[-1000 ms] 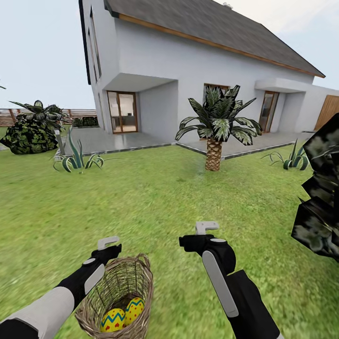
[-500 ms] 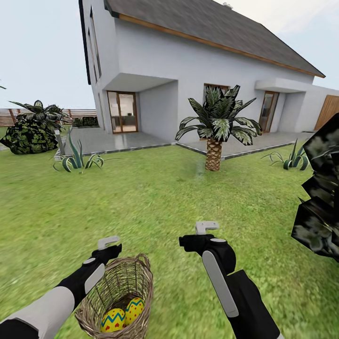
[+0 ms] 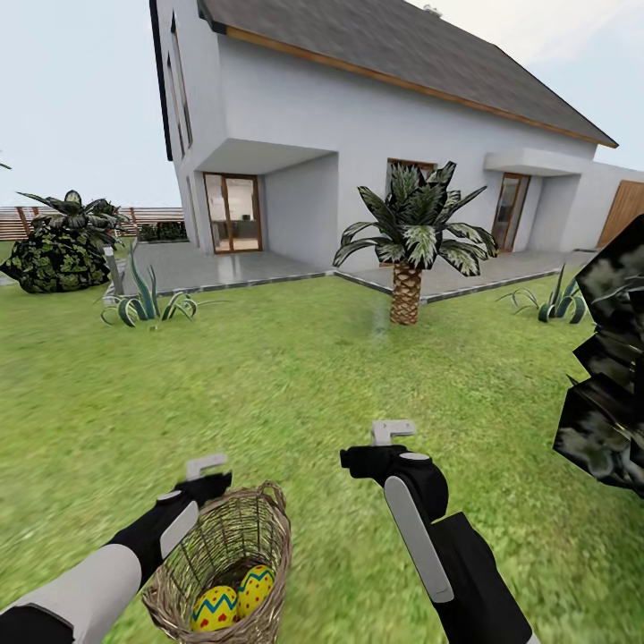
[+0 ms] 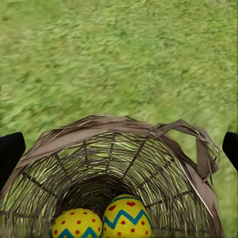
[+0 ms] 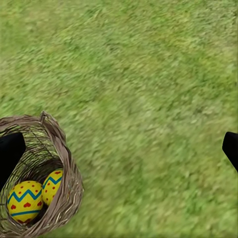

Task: Take the three Easter eggs out of the wicker basket on the lawn in the garden, then place them on the lawn next to a single tree (choose any tree) so that all three eggs are next to the same tree and none are left in the basket.

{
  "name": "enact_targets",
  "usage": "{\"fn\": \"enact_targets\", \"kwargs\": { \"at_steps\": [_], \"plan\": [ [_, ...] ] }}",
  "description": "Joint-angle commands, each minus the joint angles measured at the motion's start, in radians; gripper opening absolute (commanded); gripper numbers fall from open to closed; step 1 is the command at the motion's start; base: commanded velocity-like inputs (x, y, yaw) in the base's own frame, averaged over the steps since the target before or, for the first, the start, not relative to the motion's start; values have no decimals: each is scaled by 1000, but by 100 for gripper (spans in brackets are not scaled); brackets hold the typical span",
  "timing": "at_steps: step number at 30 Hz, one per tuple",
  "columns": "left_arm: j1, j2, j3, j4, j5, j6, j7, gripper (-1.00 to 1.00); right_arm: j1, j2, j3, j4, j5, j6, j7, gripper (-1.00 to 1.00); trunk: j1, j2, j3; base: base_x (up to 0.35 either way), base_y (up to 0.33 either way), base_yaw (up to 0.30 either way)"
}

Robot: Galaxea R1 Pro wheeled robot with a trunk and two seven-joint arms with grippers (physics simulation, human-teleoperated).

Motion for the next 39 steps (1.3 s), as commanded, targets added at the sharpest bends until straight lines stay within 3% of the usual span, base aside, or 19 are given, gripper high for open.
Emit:
{"fn": "enact_targets", "kwargs": {
  "at_steps": [1, 7, 15, 22, 32, 39],
  "plan": [
    [0, 2, -8, -2, 8, 12, 8, 100, -1, 0, 1, -1, -10, 3, -10, 100, 0, -1, -1, 0, 0, 0],
    [0, 5, -7, 1, 10, 97, 44, 100, -1, 0, 1, 0, -10, 2, -10, 100, 0, -1, -1, 0, 0, 0],
    [0, 2, -6, 3, 12, 126, 126, 100, -1, 0, 1, 0, -10, 3, -10, 100, 0, -1, -1, 0, 0, 0],
    [-1, 1, -6, 5, 11, 162, 135, 100, -1, 0, 1, 0, -10, 2, -10, 100, 0, -1, -1, 0, 0, 0],
    [-14, -1, -6, 138, 12, 186, 135, 100, -1, 0, 1, 0, -10, 3, -10, 100, 0, -1, -1, 0, 0, 0],
    [-15, -5, -6, 156, 12, 187, 135, 100, -1, 1, 1, 0, -10, 3, -10, 100, 0, -1, -1, 0, 0, 0]
  ]
}}
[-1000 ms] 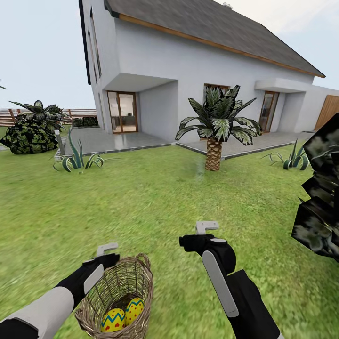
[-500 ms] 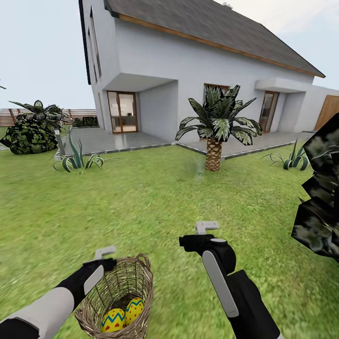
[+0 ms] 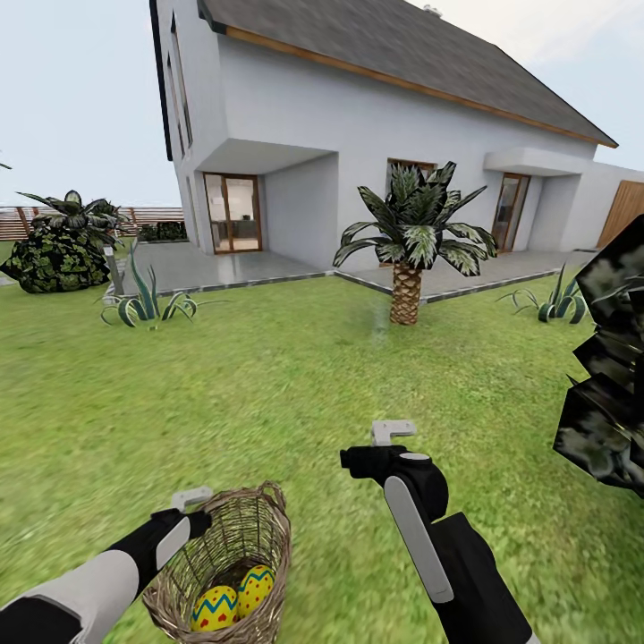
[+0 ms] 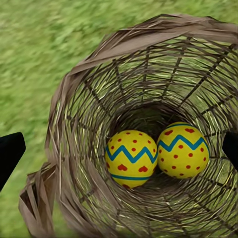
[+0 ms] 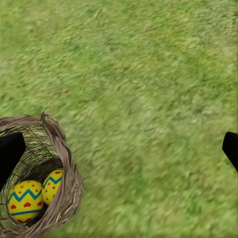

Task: Take the three Easter eggs out of the wicker basket on the lawn in the garden, then place them on the lawn next to a single tree (choose any tree) so that all three eggs are next to the same tree and none are left in the basket.

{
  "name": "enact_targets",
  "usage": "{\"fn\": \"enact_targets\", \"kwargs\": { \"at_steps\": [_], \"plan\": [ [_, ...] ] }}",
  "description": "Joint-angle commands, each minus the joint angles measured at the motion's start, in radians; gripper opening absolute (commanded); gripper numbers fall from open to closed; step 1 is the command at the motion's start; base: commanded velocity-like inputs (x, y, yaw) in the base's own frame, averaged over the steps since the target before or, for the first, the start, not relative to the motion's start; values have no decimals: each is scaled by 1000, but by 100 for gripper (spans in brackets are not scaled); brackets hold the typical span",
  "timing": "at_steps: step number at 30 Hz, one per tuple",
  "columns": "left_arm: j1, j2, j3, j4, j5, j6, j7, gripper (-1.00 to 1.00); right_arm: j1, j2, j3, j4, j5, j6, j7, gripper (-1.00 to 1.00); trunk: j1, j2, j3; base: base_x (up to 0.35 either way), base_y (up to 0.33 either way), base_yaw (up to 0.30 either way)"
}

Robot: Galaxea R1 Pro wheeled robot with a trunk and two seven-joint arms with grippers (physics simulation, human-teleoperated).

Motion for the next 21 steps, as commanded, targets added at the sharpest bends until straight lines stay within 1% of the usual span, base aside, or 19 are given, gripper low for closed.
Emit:
{"fn": "enact_targets", "kwargs": {
  "at_steps": [1, 21],
  "plan": [
    [0, 0, -9, -3, 9, 6, 6, 100, -1, 0, 1, -1, -10, 2, -10, 100, 0, -1, -1, 0, 0, 0],
    [2, -2, -9, -10, 12, -5, -2, 100, -1, 1, 3, -1, -10, 2, -10, 100, 0, -1, -1, 0, 0, 4]
  ]
}}
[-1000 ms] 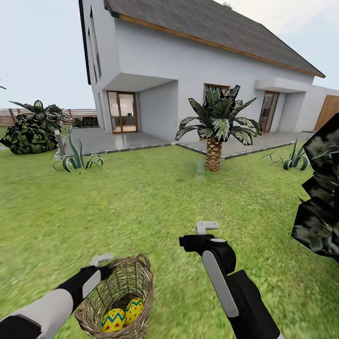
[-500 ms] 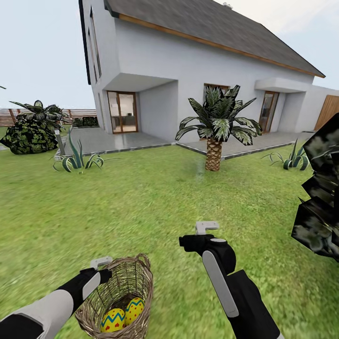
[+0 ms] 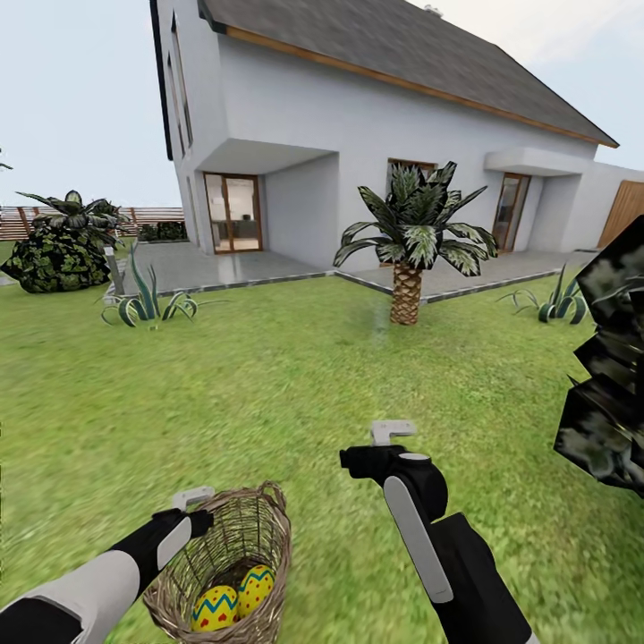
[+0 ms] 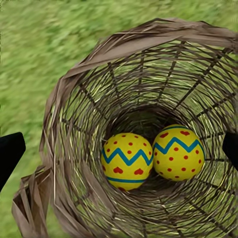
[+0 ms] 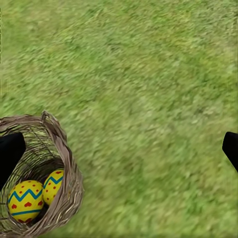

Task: Take the three Easter eggs out of the wicker basket on the lawn in the garden, then place them on the lawn next to a single tree (choose any tree) so that all three eggs are next to the same tree and none are left in the basket.

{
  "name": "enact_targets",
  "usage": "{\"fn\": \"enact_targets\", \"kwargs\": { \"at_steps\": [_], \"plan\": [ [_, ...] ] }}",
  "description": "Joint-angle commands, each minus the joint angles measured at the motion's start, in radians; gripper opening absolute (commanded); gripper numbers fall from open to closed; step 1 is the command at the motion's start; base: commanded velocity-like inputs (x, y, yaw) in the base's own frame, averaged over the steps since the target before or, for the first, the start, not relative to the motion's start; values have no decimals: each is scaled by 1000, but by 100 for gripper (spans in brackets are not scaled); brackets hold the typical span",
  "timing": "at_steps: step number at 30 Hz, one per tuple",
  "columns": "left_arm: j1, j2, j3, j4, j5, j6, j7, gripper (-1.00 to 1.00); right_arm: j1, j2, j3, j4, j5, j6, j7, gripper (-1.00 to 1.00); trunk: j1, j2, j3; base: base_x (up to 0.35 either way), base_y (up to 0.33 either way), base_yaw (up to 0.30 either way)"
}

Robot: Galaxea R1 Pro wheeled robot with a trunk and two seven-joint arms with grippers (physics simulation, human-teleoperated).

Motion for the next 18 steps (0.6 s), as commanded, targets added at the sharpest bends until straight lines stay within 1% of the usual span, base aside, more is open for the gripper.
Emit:
{"fn": "enact_targets", "kwargs": {
  "at_steps": [1, 4, 7, 14, 18],
  "plan": [
    [0, 1, -8, -3, 9, 5, 6, 100, -1, 0, 5, -1, -10, 2, -10, 100, 0, -1, -1, 0, -24, 132],
    [0, 1, -8, -3, 9, 5, 7, 100, -1, 0, 13, -1, -10, 2, -10, 100, 0, -1, -1, 0, -83, 148],
    [0, 1, -8, -3, 9, 4, 7, 100, -1, -1, 17, -1, -10, 2, -10, 100, 0, -1, -1, 0, -148, 74],
    [0, 1, -8, -3, 9, 3, 6, 100, -1, -1, 19, -2, -10, 2, -10, 100, 0, -1, -1, 0, -172, 19],
    [0, 1, -8, -3, 9, 3, 6, 100, -1, -1, 20, -2, -10, 2, -10, 100, 0, -1, -1, 0, -234, 4]
  ]
}}
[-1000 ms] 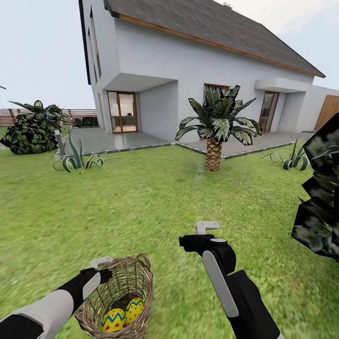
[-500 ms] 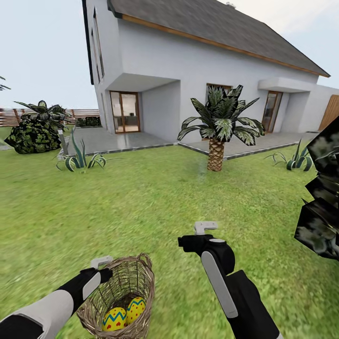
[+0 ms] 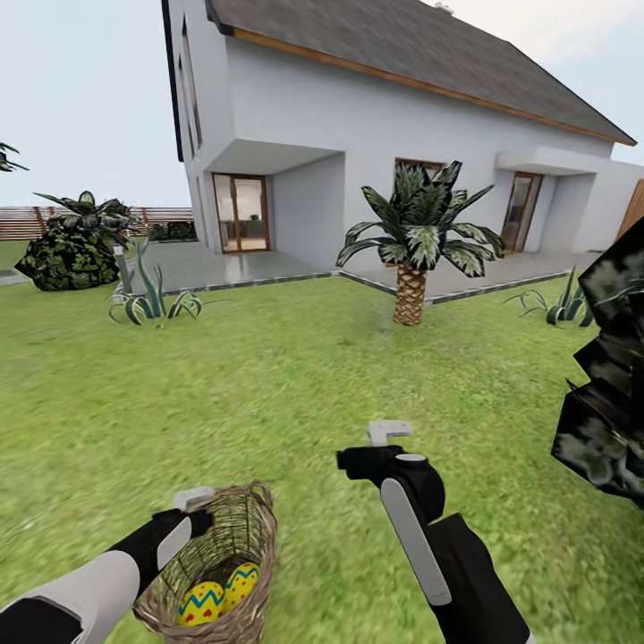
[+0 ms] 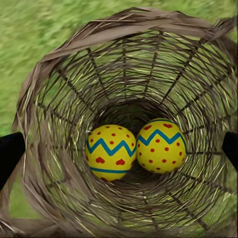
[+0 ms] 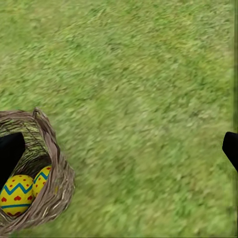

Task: Take the three Easter eggs out of the wicker basket on the lawn in the garden, then place them on the lawn next to a single tree (choose any tree) so that all three eggs are next to the same tree and none are left in the basket.

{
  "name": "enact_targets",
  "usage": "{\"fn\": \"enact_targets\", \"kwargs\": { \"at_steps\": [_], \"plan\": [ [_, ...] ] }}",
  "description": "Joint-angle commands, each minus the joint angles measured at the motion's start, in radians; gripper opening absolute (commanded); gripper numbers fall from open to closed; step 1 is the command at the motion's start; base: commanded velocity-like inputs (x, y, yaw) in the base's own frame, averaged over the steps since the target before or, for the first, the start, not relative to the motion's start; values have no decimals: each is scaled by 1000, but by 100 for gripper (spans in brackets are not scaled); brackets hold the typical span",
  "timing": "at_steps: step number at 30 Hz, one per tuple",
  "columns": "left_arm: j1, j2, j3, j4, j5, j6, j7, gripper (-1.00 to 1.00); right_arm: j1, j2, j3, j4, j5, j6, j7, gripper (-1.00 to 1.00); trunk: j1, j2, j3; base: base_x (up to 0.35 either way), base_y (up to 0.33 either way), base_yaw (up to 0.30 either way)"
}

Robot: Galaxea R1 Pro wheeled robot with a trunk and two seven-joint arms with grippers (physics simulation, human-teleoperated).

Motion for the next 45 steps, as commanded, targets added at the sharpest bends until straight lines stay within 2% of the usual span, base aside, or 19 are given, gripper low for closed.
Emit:
{"fn": "enact_targets", "kwargs": {
  "at_steps": [1, 9, 25, 45],
  "plan": [
    [0, 1, -8, -3, 9, 5, 7, 100, -1, 0, 1, -1, -10, 2, -10, 100, 0, -1, -1, 0, -261, 2],
    [0, 0, -10, -4, 8, 4, 7, 100, -1, 0, 1, -1, -10, 2, -10, 100, 0, -1, -1, 47, -205, 56],
    [1, 1, -10, -5, 7, 4, 5, 100, -1, -1, 20, 2, -10, 2, -11, 100, 0, -1, -1, 6, -14, 19],
    [1, 2, -10, -5, 6, -3, 2, 100, -1, -1, 22, -2, -10, 1, -11, 100, 0, -1, -1, 76, -48, 31]
  ]
}}
